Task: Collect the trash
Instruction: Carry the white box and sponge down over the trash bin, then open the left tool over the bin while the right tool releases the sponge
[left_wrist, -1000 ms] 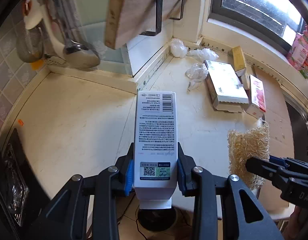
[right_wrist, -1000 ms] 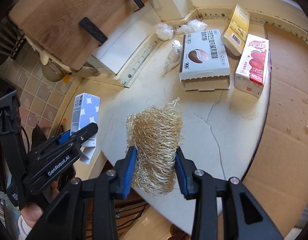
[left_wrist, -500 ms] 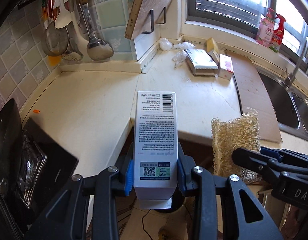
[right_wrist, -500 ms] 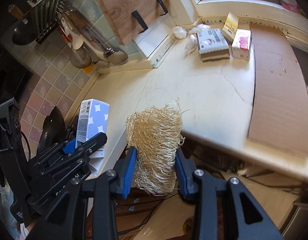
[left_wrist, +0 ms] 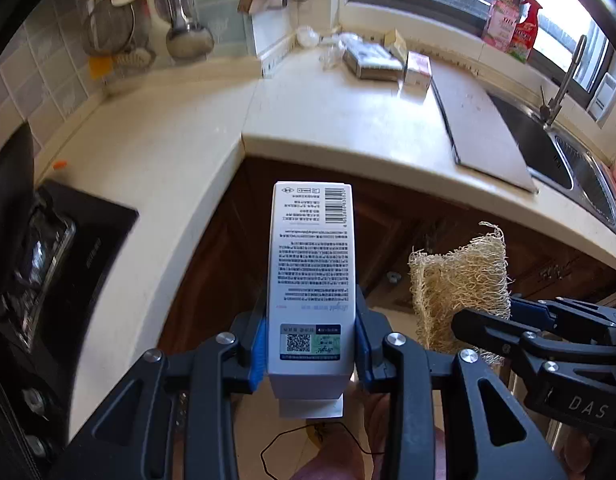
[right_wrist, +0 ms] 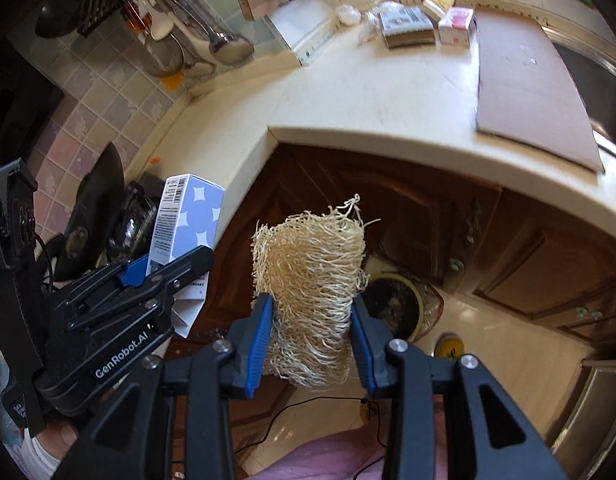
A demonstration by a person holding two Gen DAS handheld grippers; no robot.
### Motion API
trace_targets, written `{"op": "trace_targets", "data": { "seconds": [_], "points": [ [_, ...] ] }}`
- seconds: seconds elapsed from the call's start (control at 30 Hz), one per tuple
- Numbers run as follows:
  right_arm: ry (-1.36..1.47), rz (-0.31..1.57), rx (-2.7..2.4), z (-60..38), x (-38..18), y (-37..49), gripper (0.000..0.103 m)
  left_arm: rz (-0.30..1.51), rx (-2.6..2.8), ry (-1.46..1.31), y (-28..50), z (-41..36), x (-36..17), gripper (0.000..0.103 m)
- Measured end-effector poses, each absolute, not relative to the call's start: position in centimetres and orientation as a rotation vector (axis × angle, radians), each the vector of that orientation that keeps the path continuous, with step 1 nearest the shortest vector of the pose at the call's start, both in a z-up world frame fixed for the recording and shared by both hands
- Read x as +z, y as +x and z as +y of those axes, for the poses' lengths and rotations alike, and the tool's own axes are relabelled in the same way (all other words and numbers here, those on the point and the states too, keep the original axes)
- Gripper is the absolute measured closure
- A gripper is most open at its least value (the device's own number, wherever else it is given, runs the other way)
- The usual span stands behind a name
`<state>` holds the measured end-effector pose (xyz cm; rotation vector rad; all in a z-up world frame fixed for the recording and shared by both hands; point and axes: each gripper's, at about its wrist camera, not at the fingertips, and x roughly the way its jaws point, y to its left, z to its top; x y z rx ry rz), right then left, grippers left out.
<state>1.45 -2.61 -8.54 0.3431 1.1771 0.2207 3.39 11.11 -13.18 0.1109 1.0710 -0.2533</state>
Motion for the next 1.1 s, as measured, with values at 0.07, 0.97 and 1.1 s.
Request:
{"op": "trace_targets", "data": {
  "seconds": [0.07, 0.97, 1.1],
  "points": [
    [0.336, 1.207, 0.216, -2.7, -9.9, 1.0, 0.066, 1.099, -0.238, 0.103, 3.1, 11.3, -14.8, 0.07],
    [0.195, 1.605, 0.267, -3.7, -39.8, 6.1, 0.065, 1.405, 0.017, -0.131, 5.8, 12.4, -46.9, 0.07],
    [0.187, 1.657, 0.249, -3.8, -45.6, 7.3, 0.065, 1.465, 0.046, -0.169, 6.8, 13.7, -53.4, 0.07]
  ]
}}
